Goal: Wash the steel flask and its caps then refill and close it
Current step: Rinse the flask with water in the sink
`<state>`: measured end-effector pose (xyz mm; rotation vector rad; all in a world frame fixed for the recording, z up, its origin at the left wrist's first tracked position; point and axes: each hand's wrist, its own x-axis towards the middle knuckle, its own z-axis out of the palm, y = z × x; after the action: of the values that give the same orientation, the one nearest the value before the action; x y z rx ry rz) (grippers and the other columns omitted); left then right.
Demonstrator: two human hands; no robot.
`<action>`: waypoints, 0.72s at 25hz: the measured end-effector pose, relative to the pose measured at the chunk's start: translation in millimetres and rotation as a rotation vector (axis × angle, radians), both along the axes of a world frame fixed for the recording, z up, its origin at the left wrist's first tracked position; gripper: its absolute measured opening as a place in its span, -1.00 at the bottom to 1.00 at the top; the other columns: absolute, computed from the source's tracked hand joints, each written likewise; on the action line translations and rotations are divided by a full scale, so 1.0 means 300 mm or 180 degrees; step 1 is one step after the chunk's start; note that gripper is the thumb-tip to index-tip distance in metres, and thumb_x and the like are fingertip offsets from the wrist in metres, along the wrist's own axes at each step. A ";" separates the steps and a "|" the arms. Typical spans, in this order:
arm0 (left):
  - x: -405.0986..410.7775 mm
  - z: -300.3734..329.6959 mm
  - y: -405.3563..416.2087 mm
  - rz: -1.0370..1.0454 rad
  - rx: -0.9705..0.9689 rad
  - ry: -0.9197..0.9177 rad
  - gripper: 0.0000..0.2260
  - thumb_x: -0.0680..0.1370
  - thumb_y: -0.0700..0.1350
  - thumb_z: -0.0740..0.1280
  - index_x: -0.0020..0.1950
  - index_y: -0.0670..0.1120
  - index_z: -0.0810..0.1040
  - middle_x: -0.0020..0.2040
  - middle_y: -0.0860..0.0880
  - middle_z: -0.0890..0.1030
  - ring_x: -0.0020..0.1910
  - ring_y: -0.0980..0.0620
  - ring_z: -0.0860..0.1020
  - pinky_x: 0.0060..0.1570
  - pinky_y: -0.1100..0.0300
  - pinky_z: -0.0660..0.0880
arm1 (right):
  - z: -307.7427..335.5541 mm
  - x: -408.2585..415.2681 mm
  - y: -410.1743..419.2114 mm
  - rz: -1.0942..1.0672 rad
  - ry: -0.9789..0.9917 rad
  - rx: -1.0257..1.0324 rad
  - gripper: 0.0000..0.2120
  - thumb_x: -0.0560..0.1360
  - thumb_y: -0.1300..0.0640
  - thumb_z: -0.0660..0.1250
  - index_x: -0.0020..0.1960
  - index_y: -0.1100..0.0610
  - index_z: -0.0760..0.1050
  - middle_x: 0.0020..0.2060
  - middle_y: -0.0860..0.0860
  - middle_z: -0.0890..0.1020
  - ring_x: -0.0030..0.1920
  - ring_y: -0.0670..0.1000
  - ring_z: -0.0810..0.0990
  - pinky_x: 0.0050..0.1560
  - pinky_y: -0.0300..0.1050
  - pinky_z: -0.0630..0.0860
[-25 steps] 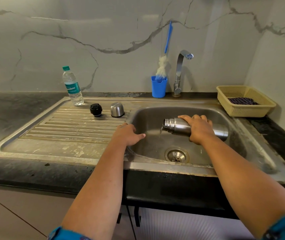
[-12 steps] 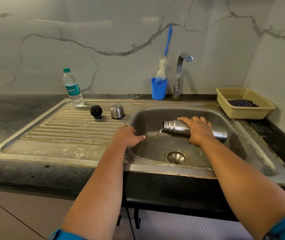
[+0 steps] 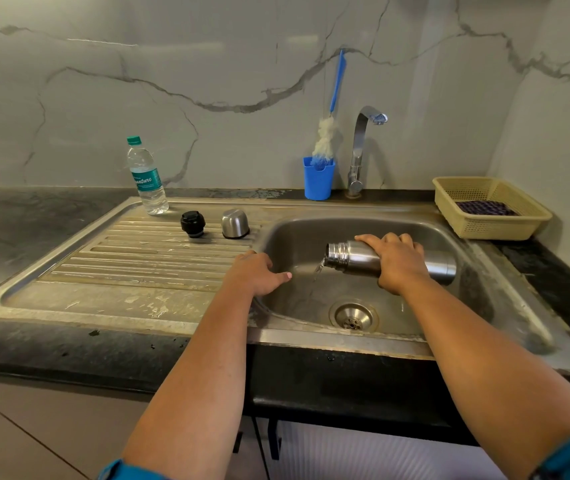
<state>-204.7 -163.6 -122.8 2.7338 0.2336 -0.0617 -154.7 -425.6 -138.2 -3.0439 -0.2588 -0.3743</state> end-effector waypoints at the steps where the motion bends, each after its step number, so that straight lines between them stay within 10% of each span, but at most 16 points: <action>1: -0.001 0.000 0.000 0.0000 0.0002 0.0004 -0.47 0.54 0.23 0.34 0.38 -0.08 0.48 0.36 -0.12 0.45 0.37 -0.12 0.39 0.34 -0.04 0.38 | 0.000 0.000 0.000 -0.0004 -0.0008 0.0002 -0.13 0.36 0.22 0.44 0.47 -0.28 0.08 0.13 0.01 0.43 0.17 0.07 0.34 0.28 0.05 0.27; 18: -0.004 0.005 -0.005 0.0001 -0.0024 -0.0012 -0.47 0.54 0.22 0.35 0.38 -0.08 0.48 0.36 -0.11 0.46 0.36 -0.11 0.40 0.33 -0.03 0.38 | 0.000 -0.005 0.005 0.0002 -0.0088 -0.0060 -0.13 0.37 0.20 0.45 0.48 -0.28 0.08 0.14 0.01 0.43 0.18 0.07 0.33 0.30 0.06 0.28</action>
<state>-205.9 -165.1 -121.4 2.7262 0.2322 -0.0572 -156.4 -424.2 -138.1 -3.0589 -0.2664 -0.4165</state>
